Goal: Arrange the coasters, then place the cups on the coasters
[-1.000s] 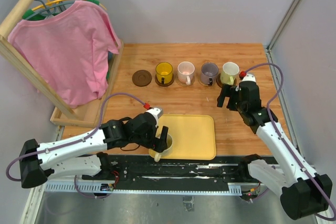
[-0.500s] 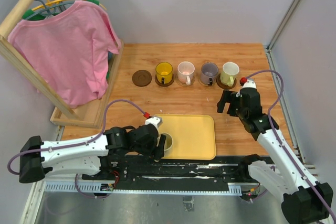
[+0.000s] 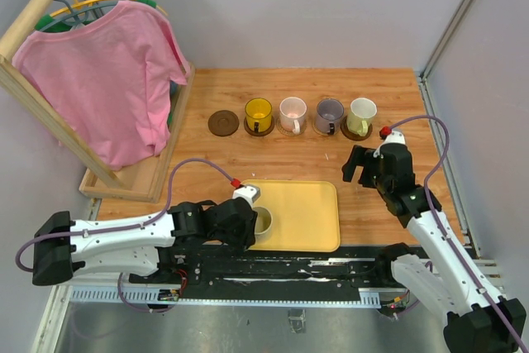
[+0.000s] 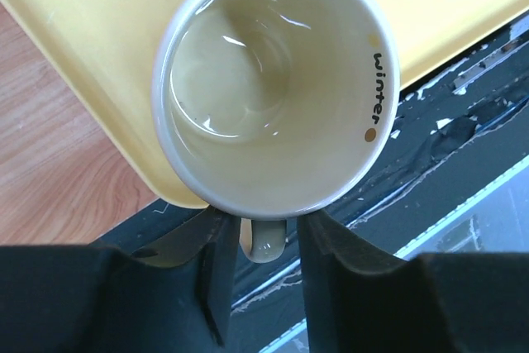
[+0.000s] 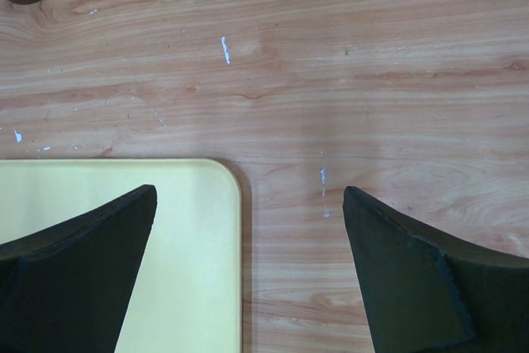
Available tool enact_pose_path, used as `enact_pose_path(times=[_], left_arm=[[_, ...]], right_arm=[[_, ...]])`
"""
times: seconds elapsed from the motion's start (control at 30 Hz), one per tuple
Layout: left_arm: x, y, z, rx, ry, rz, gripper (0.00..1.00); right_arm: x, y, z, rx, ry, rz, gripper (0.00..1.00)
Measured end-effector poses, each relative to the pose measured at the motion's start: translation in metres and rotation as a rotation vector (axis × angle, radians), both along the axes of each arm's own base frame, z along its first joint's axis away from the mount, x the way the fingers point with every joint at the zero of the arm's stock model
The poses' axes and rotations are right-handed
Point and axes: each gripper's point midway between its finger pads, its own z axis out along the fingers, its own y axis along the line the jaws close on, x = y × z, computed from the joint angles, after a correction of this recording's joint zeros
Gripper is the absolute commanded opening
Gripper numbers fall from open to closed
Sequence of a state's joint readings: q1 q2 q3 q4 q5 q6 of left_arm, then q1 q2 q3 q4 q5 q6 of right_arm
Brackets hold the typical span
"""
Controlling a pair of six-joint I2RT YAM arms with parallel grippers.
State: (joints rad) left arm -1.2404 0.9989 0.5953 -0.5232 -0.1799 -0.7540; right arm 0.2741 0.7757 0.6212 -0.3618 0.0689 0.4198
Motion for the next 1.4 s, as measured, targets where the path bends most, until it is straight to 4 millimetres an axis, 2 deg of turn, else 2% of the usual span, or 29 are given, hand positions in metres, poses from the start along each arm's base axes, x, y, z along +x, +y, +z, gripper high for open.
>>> enact_pose_path(times=[0.1,0.17,0.2,0.53,0.67,0.77,0.93,1.1,1.23,1.4], left_arm=[[-0.001,0.0,-0.003,0.009,0.001,-0.007,0.19],[-0.001,0.0,-0.004,0.013,0.0,-0.013,0.05],[-0.001,-0.001,-0.003,0.011,-0.002,-0.015,0.01],[0.001,0.0,-0.002,0.028,-0.05,-0.033,0.0],[0.011,0.004,0.003,0.052,-0.116,-0.025,0.01],[0.025,0.003,0.018,0.046,-0.195,-0.003,0.01],[0.053,-0.002,0.057,-0.029,-0.364,0.059,0.0],[0.08,0.006,0.084,-0.025,-0.491,0.139,0.01],[0.121,0.028,0.099,-0.011,-0.538,0.26,0.01],[0.178,0.074,0.104,0.026,-0.551,0.423,0.0]], right_arm=[[-0.001,0.001,-0.001,0.004,0.004,0.005,0.96],[-0.002,0.002,-0.002,0.008,0.009,0.009,0.96],[-0.003,0.002,-0.003,0.01,0.01,0.011,0.96],[-0.004,0.004,-0.002,0.021,0.007,0.014,0.97],[-0.004,0.004,-0.001,0.022,0.004,0.014,0.97],[-0.004,0.004,-0.003,0.021,0.008,0.014,0.97],[-0.005,0.003,-0.008,0.017,0.02,0.014,0.97],[-0.003,0.004,-0.012,0.013,0.033,0.014,0.98],[0.001,0.005,-0.017,0.008,0.044,0.016,0.97],[0.003,0.005,-0.024,-0.011,0.072,0.022,0.98]])
